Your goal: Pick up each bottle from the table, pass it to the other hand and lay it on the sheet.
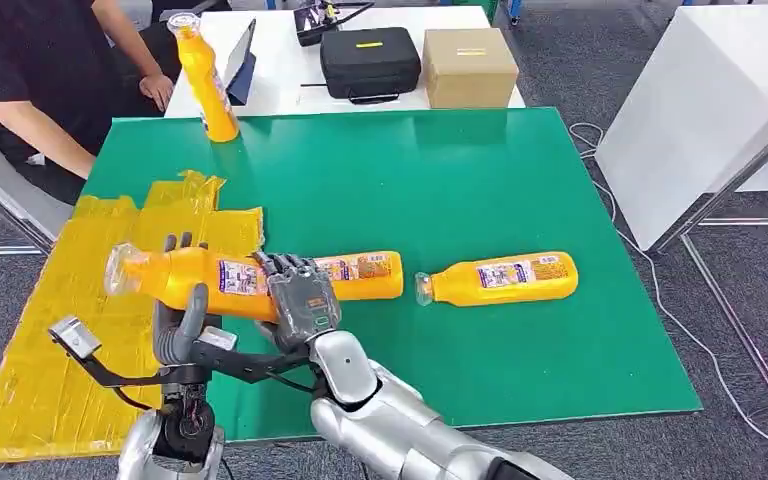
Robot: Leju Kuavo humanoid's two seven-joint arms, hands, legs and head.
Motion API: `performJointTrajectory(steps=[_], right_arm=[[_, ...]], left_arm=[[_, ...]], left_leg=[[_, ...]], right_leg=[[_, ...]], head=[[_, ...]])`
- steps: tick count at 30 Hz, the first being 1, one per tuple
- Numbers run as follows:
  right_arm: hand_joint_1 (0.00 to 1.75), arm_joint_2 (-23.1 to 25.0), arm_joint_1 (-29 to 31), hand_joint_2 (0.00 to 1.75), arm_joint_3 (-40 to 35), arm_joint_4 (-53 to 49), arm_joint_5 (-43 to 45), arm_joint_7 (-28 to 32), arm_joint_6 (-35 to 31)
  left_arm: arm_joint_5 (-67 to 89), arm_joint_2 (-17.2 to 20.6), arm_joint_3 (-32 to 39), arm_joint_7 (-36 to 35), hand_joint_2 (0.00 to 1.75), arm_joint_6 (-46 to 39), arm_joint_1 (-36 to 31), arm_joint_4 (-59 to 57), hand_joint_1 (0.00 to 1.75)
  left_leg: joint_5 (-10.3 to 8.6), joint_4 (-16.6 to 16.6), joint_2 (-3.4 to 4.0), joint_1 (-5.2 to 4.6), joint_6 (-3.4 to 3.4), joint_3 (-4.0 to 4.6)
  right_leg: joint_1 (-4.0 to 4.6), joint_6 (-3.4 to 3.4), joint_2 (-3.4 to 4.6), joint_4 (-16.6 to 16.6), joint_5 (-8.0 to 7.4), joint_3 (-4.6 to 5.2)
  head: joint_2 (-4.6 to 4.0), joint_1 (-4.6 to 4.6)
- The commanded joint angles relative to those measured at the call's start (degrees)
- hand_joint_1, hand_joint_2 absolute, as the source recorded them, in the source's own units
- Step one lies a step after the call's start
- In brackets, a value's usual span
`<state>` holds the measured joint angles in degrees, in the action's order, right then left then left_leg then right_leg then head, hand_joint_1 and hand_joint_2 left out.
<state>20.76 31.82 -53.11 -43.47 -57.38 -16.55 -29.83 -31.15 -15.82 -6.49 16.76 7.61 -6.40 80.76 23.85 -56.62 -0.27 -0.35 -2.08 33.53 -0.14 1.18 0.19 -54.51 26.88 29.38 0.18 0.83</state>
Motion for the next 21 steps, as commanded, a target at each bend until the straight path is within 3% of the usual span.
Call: performJointTrajectory(steps=[1, 8, 15, 16, 17, 21], right_arm=[[1.75, -0.76, -1.17, 1.75, -9.96, 1.16, -3.81, -0.51, 3.06], [1.75, -0.76, -5.90, 1.75, -11.65, -1.66, -14.46, -1.27, 7.35], [1.75, -0.76, -7.65, 1.75, -5.13, -4.30, -21.34, 1.09, 7.29], [1.75, -0.77, -7.88, 1.75, -4.29, -4.71, -21.70, 1.48, 7.63], [1.75, -0.81, -8.33, 1.75, -3.32, -5.27, -22.15, 2.00, 8.02], [1.75, -0.84, -9.45, 1.75, -2.41, -5.18, -22.25, 3.11, 9.29]], left_arm=[[0.64, 1.14, -1.98, -1.14, 1.75, 2.01, -4.18, -4.68, 0.00], [1.05, 1.38, -0.38, -0.90, 1.75, 3.07, -2.70, -3.73, 0.00], [1.83, 2.93, -1.65, -0.57, 1.75, 2.95, -3.54, -4.37, 0.00], [1.83, 2.98, -1.62, -0.36, 1.75, 2.94, -3.47, -4.31, 0.16], [1.97, 3.01, -1.57, -0.04, 1.75, 2.83, -3.24, -3.99, 1.75], [2.19, 2.63, -0.63, 1.16, 1.75, 1.86, -1.89, -1.72, 1.75]], left_leg=[[-0.01, 0.04, -0.10, 0.04, 0.07, -0.06], [0.03, 0.12, -0.13, 0.04, 0.12, -0.21], [-0.02, 0.06, -0.22, 0.05, 0.10, -0.03], [0.00, 0.05, -0.30, 0.08, 0.15, -0.10], [-0.02, 0.06, -0.33, 0.07, 0.13, -0.08], [-0.01, 0.06, -0.16, 0.06, 0.09, -0.04]], right_leg=[[0.03, -0.01, -0.12, 0.07, 0.02, -0.12], [0.02, -0.02, -0.17, 0.16, 0.07, -0.28], [0.02, -0.02, -0.25, 0.10, 0.05, -0.09], [0.06, -0.02, -0.34, 0.13, 0.09, -0.20], [0.05, -0.02, -0.36, 0.13, 0.08, -0.16], [0.04, -0.02, -0.19, 0.12, 0.04, -0.09]], head=[[0.02, 0.07], [0.00, 0.04], [0.00, 0.02], [0.00, 0.07], [0.00, 0.04], [0.00, 0.04]])
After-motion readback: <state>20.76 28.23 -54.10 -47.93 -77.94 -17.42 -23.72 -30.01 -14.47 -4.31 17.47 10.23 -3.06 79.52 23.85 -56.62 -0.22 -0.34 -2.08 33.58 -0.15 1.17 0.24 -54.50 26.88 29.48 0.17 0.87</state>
